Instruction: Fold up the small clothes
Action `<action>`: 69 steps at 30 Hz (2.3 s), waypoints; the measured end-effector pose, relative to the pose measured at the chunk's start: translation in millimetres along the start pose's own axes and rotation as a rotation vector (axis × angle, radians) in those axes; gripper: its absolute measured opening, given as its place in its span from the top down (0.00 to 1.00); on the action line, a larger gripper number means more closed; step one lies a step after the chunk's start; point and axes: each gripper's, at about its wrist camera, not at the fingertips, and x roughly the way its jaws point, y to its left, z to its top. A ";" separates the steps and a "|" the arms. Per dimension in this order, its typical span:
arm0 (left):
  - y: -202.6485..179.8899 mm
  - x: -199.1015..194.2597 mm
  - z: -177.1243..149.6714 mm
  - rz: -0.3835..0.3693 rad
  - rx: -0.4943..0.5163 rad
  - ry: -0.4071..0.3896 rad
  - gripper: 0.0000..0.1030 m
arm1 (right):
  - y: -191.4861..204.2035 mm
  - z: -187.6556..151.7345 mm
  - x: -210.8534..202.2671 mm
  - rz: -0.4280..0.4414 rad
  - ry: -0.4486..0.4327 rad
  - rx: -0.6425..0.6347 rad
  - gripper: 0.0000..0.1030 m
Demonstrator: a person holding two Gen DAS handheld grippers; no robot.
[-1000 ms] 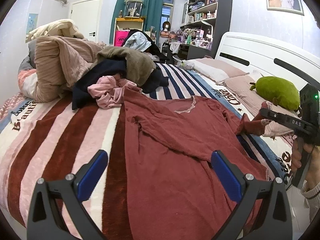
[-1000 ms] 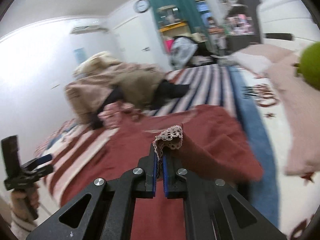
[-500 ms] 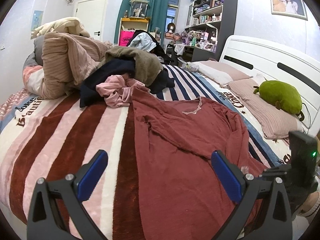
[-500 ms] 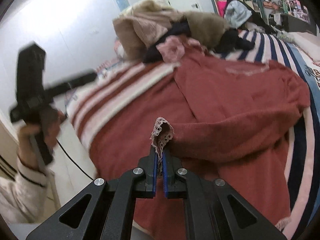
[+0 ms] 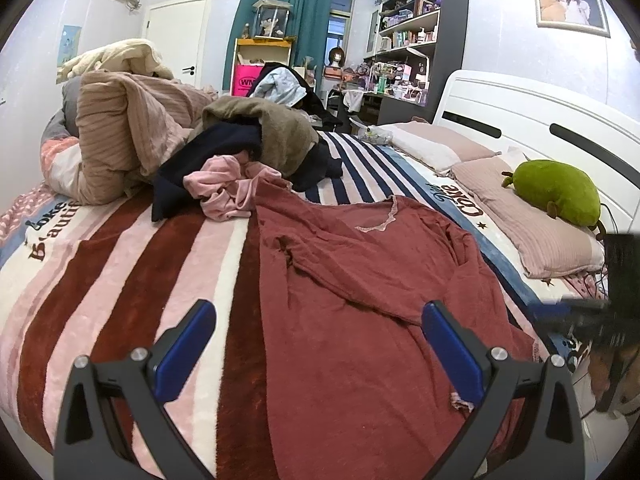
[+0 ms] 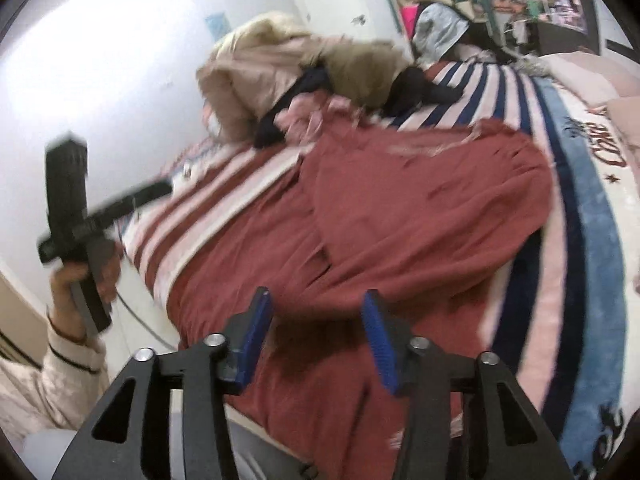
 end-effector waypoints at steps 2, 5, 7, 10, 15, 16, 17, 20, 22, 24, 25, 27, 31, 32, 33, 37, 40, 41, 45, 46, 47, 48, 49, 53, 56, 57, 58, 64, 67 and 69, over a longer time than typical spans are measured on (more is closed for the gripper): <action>-0.7 -0.1 -0.1 -0.001 0.000 0.000 0.01 | -23.1 11.7 -10.4 -0.032 -0.063 0.059 0.49; -0.3 0.9 0.5 0.003 0.003 0.001 0.01 | -54.9 27.8 -8.6 -0.085 -0.105 0.149 0.49; -0.6 1.3 0.7 0.005 -0.001 0.002 0.01 | -84.9 35.3 -2.2 -0.127 -0.115 0.212 0.48; -1.2 5.4 2.5 0.012 -0.003 0.006 0.01 | -125.6 43.8 18.1 -0.175 -0.094 0.278 0.48; 4.5 16.9 3.8 0.028 -0.008 0.012 0.01 | -179.8 45.0 59.5 -0.179 -0.021 0.406 0.56; 6.0 18.9 3.8 0.032 -0.009 0.014 0.01 | -185.3 43.5 64.5 -0.164 -0.009 0.423 0.65; 7.7 21.6 4.0 0.036 -0.012 0.017 0.01 | -187.9 41.8 69.2 -0.148 0.001 0.438 0.68; 13.4 28.3 3.8 0.041 -0.025 0.023 0.01 | -193.1 37.6 78.1 -0.098 -0.008 0.473 0.73; 16.1 31.8 3.4 0.041 -0.029 0.024 0.01 | -191.0 40.8 78.5 -0.106 -0.033 0.457 0.98; 17.9 33.7 3.1 0.042 -0.032 0.025 0.01 | -181.9 48.1 73.8 -0.124 -0.072 0.420 0.98; 19.2 33.9 2.8 0.042 -0.033 0.025 0.01 | -177.0 53.3 71.8 -0.130 -0.086 0.399 0.99; 21.1 35.1 2.1 0.041 -0.037 0.025 0.01 | -164.3 66.0 70.1 -0.135 -0.102 0.349 0.99; 24.3 32.4 0.6 0.037 -0.049 0.019 0.01 | -142.5 89.6 77.9 -0.124 -0.089 0.268 1.00; 24.9 31.6 0.6 0.037 -0.050 0.018 0.01 | -137.8 92.9 80.8 -0.120 -0.085 0.253 1.00; 25.7 30.3 0.5 0.040 -0.051 0.015 0.01 | -130.2 98.4 86.8 -0.116 -0.077 0.231 1.00; 30.0 26.5 0.1 0.046 -0.058 0.011 0.01 | -111.9 108.0 112.9 -0.089 -0.035 0.195 1.00; 32.9 23.5 0.0 0.054 -0.060 0.008 0.01 | -97.6 109.4 140.5 -0.078 0.025 0.163 1.00; 34.0 22.7 0.3 0.059 -0.060 0.007 0.01 | -94.6 109.2 147.2 -0.074 0.041 0.159 1.00; 37.1 21.1 0.5 0.064 -0.065 0.005 0.01 | -86.7 105.1 169.7 -0.053 0.113 0.150 1.00; 37.6 20.7 0.6 0.065 -0.065 0.005 0.01 | -85.1 103.7 175.1 -0.038 0.147 0.147 0.99; 37.4 20.3 0.7 0.065 -0.065 0.004 0.01 | -83.5 102.0 179.4 -0.033 0.185 0.142 0.98; 36.8 19.9 0.8 0.064 -0.065 0.003 0.01 | -81.3 101.6 181.2 -0.037 0.207 0.134 0.98; 36.3 19.1 0.7 0.063 -0.065 0.002 0.01 | -78.4 101.2 177.5 -0.043 0.212 0.120 0.98; 33.8 16.2 0.2 0.056 -0.065 -0.003 0.01 | -66.5 103.0 134.2 -0.019 0.126 0.085 0.75; 31.3 15.8 0.6 0.048 -0.064 -0.004 0.01 | -55.5 98.6 103.7 -0.061 0.098 0.021 0.64; 30.6 16.0 1.0 0.045 -0.064 -0.005 0.01 | -52.8 94.8 95.5 -0.088 0.105 0.002 0.64; 29.0 15.1 1.3 0.041 -0.064 -0.008 0.01 | -49.9 89.1 89.5 -0.129 0.123 -0.019 0.64; 22.7 10.1 1.9 0.026 -0.055 -0.018 0.01 | -44.5 35.3 88.6 -0.212 0.258 -0.062 0.55; 22.0 9.5 1.8 0.027 -0.054 -0.018 0.01 | -43.0 18.1 89.9 -0.265 0.235 -0.079 0.62; 21.4 8.4 1.8 0.030 -0.052 -0.020 0.01 | -39.8 16.6 88.5 -0.242 0.219 -0.079 0.94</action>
